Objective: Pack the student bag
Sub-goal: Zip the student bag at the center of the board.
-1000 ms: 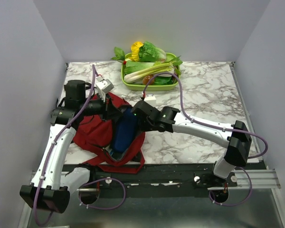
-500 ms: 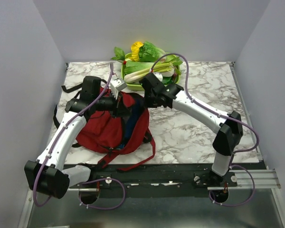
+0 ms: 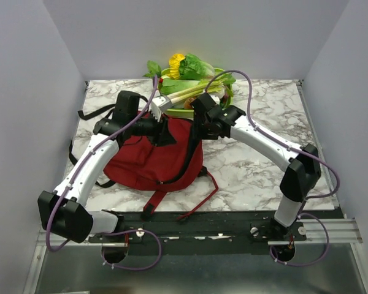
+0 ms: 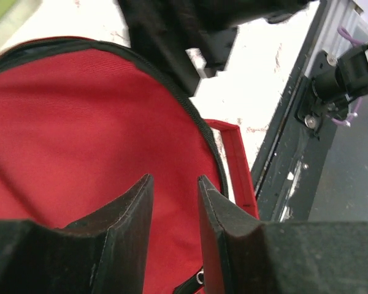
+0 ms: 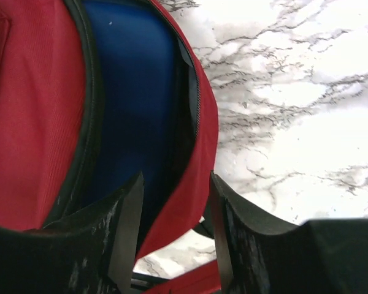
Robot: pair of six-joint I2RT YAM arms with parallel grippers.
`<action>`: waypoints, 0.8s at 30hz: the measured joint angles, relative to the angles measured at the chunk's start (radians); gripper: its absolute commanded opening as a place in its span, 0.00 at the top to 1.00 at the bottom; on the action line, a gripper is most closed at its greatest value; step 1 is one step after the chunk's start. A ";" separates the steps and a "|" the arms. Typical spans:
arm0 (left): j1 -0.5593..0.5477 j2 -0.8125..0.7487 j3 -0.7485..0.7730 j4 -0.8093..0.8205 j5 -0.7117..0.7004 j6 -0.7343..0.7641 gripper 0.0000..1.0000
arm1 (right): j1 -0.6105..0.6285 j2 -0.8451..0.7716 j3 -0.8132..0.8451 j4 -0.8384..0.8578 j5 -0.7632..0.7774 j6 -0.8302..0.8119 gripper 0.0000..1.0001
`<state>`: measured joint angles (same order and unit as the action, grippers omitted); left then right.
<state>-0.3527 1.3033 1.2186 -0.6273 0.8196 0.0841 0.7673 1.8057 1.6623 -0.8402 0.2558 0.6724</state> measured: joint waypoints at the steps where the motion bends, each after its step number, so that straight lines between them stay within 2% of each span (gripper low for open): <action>1: 0.016 -0.004 0.014 -0.012 0.002 0.005 0.54 | 0.000 -0.023 -0.022 0.001 0.000 0.001 0.43; 4: 0.098 -0.029 0.054 -0.052 0.015 0.024 0.44 | 0.005 -0.127 -0.097 0.008 0.002 -0.004 0.41; 7: 0.209 -0.067 0.088 -0.130 0.055 0.074 0.44 | 0.016 -0.242 -0.150 0.011 0.008 -0.019 0.42; 8: 0.233 -0.074 0.095 -0.156 0.064 0.095 0.46 | 0.025 -0.277 -0.163 0.011 0.011 -0.027 0.45; 9: 0.274 -0.080 0.106 -0.199 0.078 0.136 0.49 | 0.039 -0.312 -0.177 0.014 0.016 -0.042 0.56; 10: 0.307 -0.084 0.113 -0.241 0.088 0.175 0.59 | 0.060 -0.343 -0.190 0.019 0.021 -0.061 0.62; 12: 0.362 -0.084 0.114 -0.329 0.103 0.264 0.62 | 0.122 -0.391 -0.214 0.041 0.032 -0.114 0.69; 14: 0.401 -0.083 0.113 -0.418 0.106 0.359 0.63 | 0.208 -0.430 -0.251 0.101 0.019 -0.185 0.68; 17: 0.442 -0.083 0.112 -0.530 0.110 0.491 0.62 | 0.308 -0.438 -0.275 0.165 -0.086 -0.278 0.61; 18: 0.457 -0.083 0.112 -0.572 0.110 0.545 0.62 | 0.320 -0.427 -0.274 0.185 -0.130 -0.301 0.55; 19: 0.469 -0.083 0.112 -0.603 0.111 0.594 0.63 | 0.323 -0.415 -0.274 0.201 -0.174 -0.318 0.53; 24: 0.518 -0.083 0.108 -0.674 0.116 0.782 0.64 | 0.354 -0.322 -0.274 0.279 -0.329 -0.389 0.47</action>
<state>0.1654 1.2201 1.3270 -1.3014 0.9352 0.8658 1.1210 1.4834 1.3884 -0.5613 -0.0731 0.2829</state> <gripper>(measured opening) 0.369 0.508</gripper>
